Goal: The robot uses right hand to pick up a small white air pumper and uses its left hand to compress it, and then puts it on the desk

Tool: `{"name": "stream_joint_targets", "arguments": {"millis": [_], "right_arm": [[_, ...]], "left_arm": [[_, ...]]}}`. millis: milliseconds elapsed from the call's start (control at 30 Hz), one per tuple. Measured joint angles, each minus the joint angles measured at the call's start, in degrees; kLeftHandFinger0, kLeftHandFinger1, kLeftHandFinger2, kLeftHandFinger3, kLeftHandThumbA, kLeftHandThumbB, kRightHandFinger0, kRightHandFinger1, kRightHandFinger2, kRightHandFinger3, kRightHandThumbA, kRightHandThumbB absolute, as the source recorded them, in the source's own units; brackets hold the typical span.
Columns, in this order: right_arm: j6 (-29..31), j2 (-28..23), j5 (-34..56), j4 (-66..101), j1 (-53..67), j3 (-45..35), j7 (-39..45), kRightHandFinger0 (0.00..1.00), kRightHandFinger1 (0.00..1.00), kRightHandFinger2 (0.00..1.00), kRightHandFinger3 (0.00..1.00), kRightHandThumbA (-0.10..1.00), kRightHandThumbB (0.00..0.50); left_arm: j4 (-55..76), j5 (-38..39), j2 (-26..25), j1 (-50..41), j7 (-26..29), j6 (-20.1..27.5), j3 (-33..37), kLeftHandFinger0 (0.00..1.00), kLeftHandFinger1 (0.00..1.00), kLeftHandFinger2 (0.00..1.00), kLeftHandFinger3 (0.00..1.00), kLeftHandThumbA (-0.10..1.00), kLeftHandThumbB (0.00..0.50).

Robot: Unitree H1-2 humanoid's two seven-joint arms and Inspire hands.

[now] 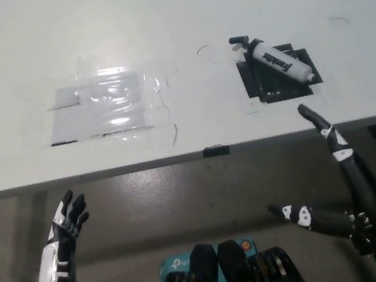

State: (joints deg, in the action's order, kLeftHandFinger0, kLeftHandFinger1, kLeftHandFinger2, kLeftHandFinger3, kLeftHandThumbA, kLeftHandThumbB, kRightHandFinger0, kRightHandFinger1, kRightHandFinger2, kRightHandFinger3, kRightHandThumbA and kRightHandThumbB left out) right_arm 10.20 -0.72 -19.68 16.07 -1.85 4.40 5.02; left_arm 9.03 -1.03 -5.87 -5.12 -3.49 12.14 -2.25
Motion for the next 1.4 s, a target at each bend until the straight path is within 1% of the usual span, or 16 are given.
{"name": "stream_joint_targets", "arguments": {"millis": [67,200,267,433,500,567,767,833,867,900,933,1033,1133,1233,1300,1400], "right_arm": [[1.6,0.5,0.6,-2.9,0.0,0.1,-0.5,1.0,1.0,1.0,1.0,1.0,0.223],[4.2,1.2,1.1,-7.0,-0.1,0.4,-1.5,1.0,1.0,1.0,1.0,1.0,0.206],[5.1,1.2,1.3,-8.5,-0.2,0.4,-1.9,1.0,1.0,1.0,1.0,1.0,0.209],[5.8,1.2,2.2,-11.0,-0.2,0.5,-2.4,1.0,1.0,1.0,1.0,1.0,0.196],[6.1,1.2,2.5,-12.0,-0.1,0.5,-2.5,1.0,1.0,1.0,1.0,1.0,0.2],[6.2,1.2,2.9,-13.0,0.1,0.5,-2.5,1.0,1.0,1.0,1.0,1.0,0.211],[7.3,1.5,3.0,-16.5,1.0,0.7,-3.5,1.0,1.0,1.0,1.0,1.0,0.185],[8.0,1.5,3.0,-18.7,0.9,0.8,-4.0,1.0,1.0,1.0,1.0,1.0,0.206],[8.2,1.5,3.0,-19.4,0.9,0.8,-4.2,1.0,1.0,1.0,1.0,1.0,0.207],[8.7,1.5,3.0,-20.8,0.9,0.8,-4.5,1.0,1.0,1.0,1.0,1.0,0.228],[9.1,1.5,3.0,-21.7,0.9,0.8,-4.7,1.0,1.0,1.0,1.0,1.0,0.233],[10.0,1.5,3.1,-23.5,0.9,0.8,-5.0,1.0,1.0,1.0,1.0,1.0,0.23],[11.2,1.4,3.3,-26.4,0.5,0.7,-5.4,1.0,1.0,1.0,1.0,1.0,0.23],[11.9,1.4,3.4,-27.8,0.2,0.7,-5.8,1.0,1.0,1.0,1.0,1.0,0.24],[12.1,1.4,3.5,-28.5,0.2,0.7,-6.0,1.0,1.0,1.0,1.0,1.0,0.226],[12.1,1.2,3.7,-28.7,0.2,0.6,-6.2,1.0,1.0,1.0,1.0,1.0,0.232]], "left_arm": [[-0.3,0.3,-0.2,0.0,0.0,0.0,-0.3,1.0,1.0,1.0,1.0,1.0,0.244],[-1.2,0.9,-0.7,0.0,0.0,0.0,-0.7,1.0,1.0,1.0,1.0,1.0,0.241],[-1.4,1.0,-0.9,-0.1,0.0,0.0,-0.8,1.0,1.0,1.0,1.0,1.0,0.244],[-2.0,1.7,-0.9,-0.3,-0.1,-0.1,-0.7,1.0,1.0,1.0,1.0,1.0,0.222],[-2.4,2.0,-0.9,-0.4,-0.1,-0.1,-0.7,1.0,1.0,1.0,1.0,1.0,0.221],[-2.7,2.1,-0.9,-0.6,-0.1,-0.1,-0.7,1.0,1.0,1.0,1.0,1.0,0.206],[-4.0,2.1,-0.9,-2.2,-0.1,0.5,-0.6,1.0,1.0,1.0,1.0,1.0,0.195],[-4.9,1.9,-0.9,-2.4,-0.1,0.8,-0.6,1.0,1.0,1.0,1.0,1.0,0.193],[-5.3,1.8,-1.0,-2.4,-0.1,0.9,-0.7,1.0,1.0,1.0,1.0,1.0,0.191],[-5.7,1.8,-1.0,-2.4,-0.1,1.1,-0.7,1.0,1.0,1.0,1.0,1.0,0.184],[-6.0,1.8,-1.0,-2.4,-0.1,1.3,-0.7,1.0,1.0,1.0,1.0,1.0,0.183],[-7.0,1.5,-1.1,-2.4,-0.1,2.0,-0.7,1.0,1.0,1.0,1.0,1.0,0.17],[-9.0,1.2,-1.2,-2.3,0.0,3.1,-0.7,1.0,1.0,1.0,1.0,1.0,0.137],[-10.2,0.9,-1.5,-2.3,0.0,3.7,-0.7,1.0,1.0,1.0,1.0,1.0,0.135],[-10.6,0.8,-1.8,-2.2,0.0,4.0,-0.8,1.0,1.0,1.0,1.0,1.0,0.146],[-10.9,0.8,-1.9,-1.9,0.0,4.3,-0.9,1.0,1.0,1.0,1.0,1.0,0.133]]}}
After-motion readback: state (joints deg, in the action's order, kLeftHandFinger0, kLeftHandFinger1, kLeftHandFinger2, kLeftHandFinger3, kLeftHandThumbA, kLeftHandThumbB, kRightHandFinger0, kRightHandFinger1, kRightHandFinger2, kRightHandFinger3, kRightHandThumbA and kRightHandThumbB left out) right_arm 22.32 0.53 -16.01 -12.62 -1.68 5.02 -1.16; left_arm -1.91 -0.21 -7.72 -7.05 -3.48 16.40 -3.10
